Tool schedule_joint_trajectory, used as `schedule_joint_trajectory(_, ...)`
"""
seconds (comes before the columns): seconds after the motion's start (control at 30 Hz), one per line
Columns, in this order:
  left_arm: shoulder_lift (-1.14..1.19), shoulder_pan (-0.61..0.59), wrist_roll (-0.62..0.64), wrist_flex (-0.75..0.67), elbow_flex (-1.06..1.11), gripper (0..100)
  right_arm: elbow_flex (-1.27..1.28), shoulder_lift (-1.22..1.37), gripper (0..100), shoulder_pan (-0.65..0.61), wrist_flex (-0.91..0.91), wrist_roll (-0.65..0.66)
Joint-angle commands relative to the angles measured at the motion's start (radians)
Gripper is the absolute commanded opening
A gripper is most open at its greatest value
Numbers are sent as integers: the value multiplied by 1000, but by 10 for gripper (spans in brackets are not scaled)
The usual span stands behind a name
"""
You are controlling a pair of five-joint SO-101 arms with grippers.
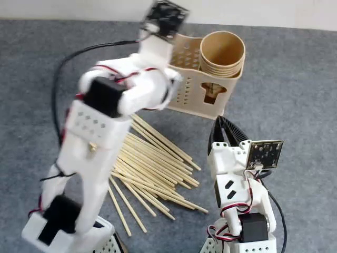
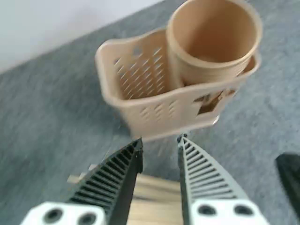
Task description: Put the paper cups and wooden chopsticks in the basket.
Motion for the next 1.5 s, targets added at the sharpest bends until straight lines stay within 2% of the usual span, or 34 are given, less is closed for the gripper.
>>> schedule_joint_trajectory(0.0, -68, -67, -8, 94, -36, 126, -12, -13, 6, 5, -24, 12)
schedule_joint_trajectory(0.17, -81, -188, -8, 204, -4, 126, -16, -4, 6, 5, -18, 12)
schedule_joint_trajectory(0.27, -111, -239, -6, 201, 94, 123, -16, -2, 6, 4, -16, 38)
schedule_joint_trajectory(0.33, -166, -272, -9, 192, 179, 78, -16, -2, 6, -24, -16, 72)
schedule_joint_trajectory(0.4, -252, -298, -11, 130, 274, 4, -16, -2, 6, -53, -15, 87)
schedule_joint_trajectory(0.53, -443, -349, -26, -2, 506, 37, -77, -1, 6, -93, 61, 91)
schedule_joint_trajectory(0.67, -618, -407, -26, -132, 750, 27, -162, -1, 6, -139, 168, 133)
schedule_joint_trajectory(0.93, -806, -541, -23, -334, 1098, 28, -180, -1, 6, -251, 191, 193)
schedule_joint_trajectory(1.13, -817, -576, 51, -471, 1260, 30, -183, 1, 6, -314, 240, 195)
schedule_joint_trajectory(1.27, -817, -630, 69, -482, 1273, 28, -185, 30, 6, -381, 255, 204)
schedule_joint_trajectory(1.47, -817, -668, 97, -488, 1293, 30, -231, 325, 6, -450, 249, 206)
